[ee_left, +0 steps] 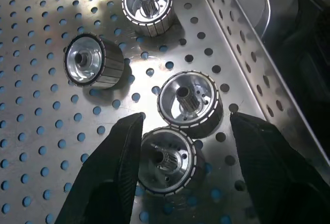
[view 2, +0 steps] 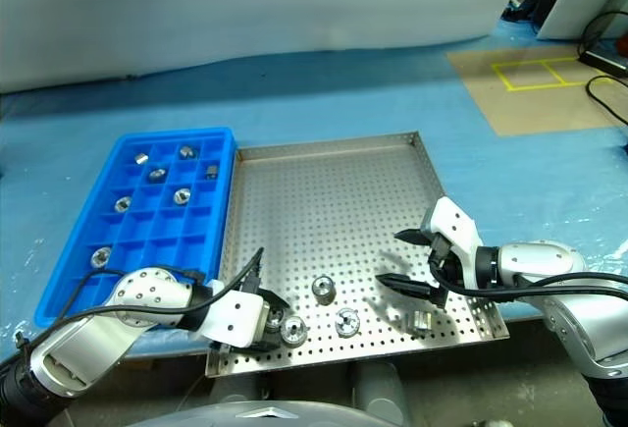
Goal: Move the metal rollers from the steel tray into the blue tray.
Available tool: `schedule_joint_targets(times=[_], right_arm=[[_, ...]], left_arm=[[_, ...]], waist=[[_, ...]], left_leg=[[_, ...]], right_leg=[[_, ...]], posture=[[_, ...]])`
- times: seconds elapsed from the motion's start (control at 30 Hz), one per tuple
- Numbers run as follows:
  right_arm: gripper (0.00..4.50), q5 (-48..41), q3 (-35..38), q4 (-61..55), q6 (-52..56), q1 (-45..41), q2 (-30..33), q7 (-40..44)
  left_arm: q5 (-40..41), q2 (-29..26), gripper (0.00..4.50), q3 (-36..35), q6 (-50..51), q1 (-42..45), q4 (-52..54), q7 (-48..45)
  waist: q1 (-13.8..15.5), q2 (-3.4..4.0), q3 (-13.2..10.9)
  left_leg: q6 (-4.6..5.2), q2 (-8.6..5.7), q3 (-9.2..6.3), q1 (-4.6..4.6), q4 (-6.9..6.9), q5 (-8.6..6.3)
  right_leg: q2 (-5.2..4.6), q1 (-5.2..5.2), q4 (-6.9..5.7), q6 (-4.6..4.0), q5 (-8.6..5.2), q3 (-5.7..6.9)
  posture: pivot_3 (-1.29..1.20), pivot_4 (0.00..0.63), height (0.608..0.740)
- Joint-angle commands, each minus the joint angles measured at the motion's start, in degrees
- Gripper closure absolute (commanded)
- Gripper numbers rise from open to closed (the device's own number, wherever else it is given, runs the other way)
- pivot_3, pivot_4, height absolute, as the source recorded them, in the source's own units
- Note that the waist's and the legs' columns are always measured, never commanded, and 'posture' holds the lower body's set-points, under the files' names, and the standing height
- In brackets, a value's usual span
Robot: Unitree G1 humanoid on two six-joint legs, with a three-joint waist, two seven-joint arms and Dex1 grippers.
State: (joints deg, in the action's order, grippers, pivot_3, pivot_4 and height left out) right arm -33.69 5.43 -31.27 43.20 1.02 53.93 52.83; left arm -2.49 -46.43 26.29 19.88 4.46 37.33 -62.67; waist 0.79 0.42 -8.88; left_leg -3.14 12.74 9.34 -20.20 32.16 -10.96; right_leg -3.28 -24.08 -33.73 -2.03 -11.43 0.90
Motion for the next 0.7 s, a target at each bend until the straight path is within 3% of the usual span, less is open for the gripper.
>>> schedule_joint_targets(times=[0.03, 0.33, 0.43, 0.53, 0.7], right_arm=[[0.0, -0.2, 1.3, -1.5, -0.5, -0.2, 0.7, 0.2], [0.0, 0.0, 1.2, -1.2, -0.8, -0.3, 0.7, 0.4], [0.0, 0.1, 1.2, -1.2, -0.8, -0.3, 0.7, 0.5], [0.0, 0.2, 1.2, -1.2, -0.8, -0.4, 0.8, 0.5], [0.0, 0.5, 1.1, -0.9, -0.9, -0.6, 0.7, 0.6]], left_arm=[[-0.1, 0.1, 1.72, 0.3, 0.3, 0.6, 1.8, 0.3], [0.8, 0.3, 1.72, -0.2, 1.1, 2.1, -0.7, 0.2], [0.4, -0.5, 2.25, 0.8, 1.3, 1.0, -0.1, -0.3], [-1.2, 0.2, 3.12, 1.6, 2.1, 0.9, -0.1, 1.2], [-1.0, 0.8, 3.12, 1.8, 2.5, 3.0, -1.4, 0.5]], waist=[[0.0, 0.0, 0.0], [0.0, 0.0, 0.0], [0.0, 0.0, 0.0], [0.0, 0.0, 0.0], [0.0, 0.0, 0.0]], left_leg=[[0.0, 0.0, 0.0, 0.0, 0.0, 0.0], [0.0, 0.0, 0.0, -0.01, 0.0, 0.0], [0.0, 0.0, 0.0, -0.01, 0.0, 0.0], [0.0, 0.0, 0.0, 0.0, 0.0, 0.0], [0.0, -0.01, 0.0, 0.0, 0.01, 0.0]], right_leg=[[0.0, 0.0, 0.0, 0.0, 0.0, 0.0], [0.0, 0.0, 0.0, 0.0, 0.0, 0.0], [0.0, 0.0, 0.0, 0.0, 0.0, 0.0], [0.0, 0.0, 0.0, 0.0, 0.0, 0.0], [-0.01, 0.02, 0.0, 0.0, 0.0, 0.0]], posture=[[-0.19, 0.15, 0.74], [-0.19, 0.15, 0.74], [-0.19, 0.15, 0.74], [-0.19, 0.15, 0.74], [-0.19, 0.15, 0.74]])
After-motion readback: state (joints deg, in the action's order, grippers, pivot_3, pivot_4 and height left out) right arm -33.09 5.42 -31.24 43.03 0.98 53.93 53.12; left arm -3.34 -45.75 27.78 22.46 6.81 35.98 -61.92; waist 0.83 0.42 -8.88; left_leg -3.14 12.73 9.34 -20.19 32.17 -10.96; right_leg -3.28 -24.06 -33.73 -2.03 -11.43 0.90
